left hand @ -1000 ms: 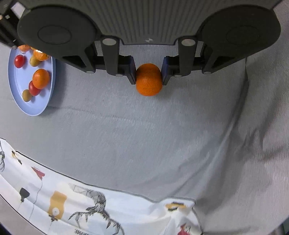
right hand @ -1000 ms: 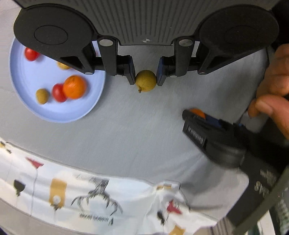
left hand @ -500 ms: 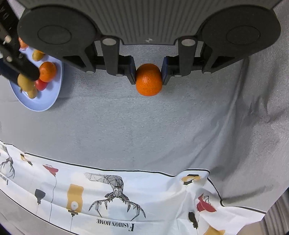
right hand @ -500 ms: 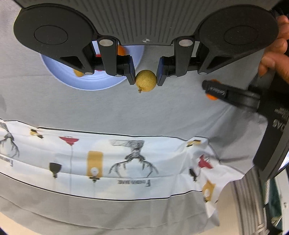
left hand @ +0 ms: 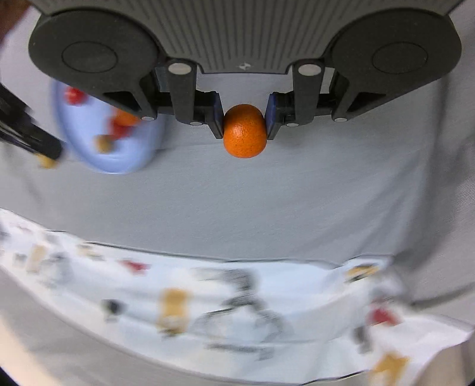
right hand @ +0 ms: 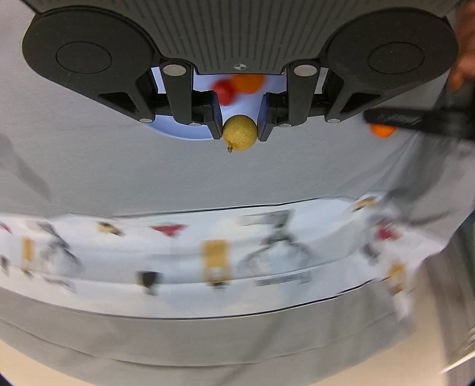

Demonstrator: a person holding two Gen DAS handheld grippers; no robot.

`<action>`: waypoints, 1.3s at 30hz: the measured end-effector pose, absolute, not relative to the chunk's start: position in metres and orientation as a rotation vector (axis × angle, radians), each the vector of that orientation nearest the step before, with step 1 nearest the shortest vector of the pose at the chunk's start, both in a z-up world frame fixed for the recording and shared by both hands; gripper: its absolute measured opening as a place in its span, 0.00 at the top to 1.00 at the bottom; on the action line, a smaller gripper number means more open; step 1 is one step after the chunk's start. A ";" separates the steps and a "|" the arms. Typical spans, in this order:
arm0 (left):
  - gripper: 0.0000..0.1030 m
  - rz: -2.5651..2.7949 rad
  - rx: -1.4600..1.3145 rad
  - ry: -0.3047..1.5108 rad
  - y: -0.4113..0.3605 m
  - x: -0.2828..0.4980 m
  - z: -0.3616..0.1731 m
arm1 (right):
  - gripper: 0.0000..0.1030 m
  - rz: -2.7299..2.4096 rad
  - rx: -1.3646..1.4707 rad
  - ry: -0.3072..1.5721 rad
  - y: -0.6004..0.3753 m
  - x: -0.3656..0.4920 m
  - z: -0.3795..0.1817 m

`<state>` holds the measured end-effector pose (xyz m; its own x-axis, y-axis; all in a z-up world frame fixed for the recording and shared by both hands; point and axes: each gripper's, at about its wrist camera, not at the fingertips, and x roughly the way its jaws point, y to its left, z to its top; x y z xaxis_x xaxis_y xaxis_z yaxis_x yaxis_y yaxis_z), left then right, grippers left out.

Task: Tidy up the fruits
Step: 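Carry the orange and yellow fruit over the blue plate with both tools, then open the left tool releasing the orange while the right releases the yellow fruit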

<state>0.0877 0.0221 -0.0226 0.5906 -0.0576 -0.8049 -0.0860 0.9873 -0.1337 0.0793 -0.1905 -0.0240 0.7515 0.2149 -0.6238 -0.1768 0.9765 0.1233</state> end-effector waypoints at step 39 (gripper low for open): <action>0.69 -0.396 0.060 0.963 -0.122 0.097 -0.072 | 0.74 0.033 0.198 0.895 -0.234 0.105 -0.061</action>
<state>0.0967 -0.1218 -0.0715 0.5057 -0.3013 -0.8084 0.3541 0.9270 -0.1240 0.1046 -0.2341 -0.0615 0.6261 0.1109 -0.7718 0.0540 0.9813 0.1849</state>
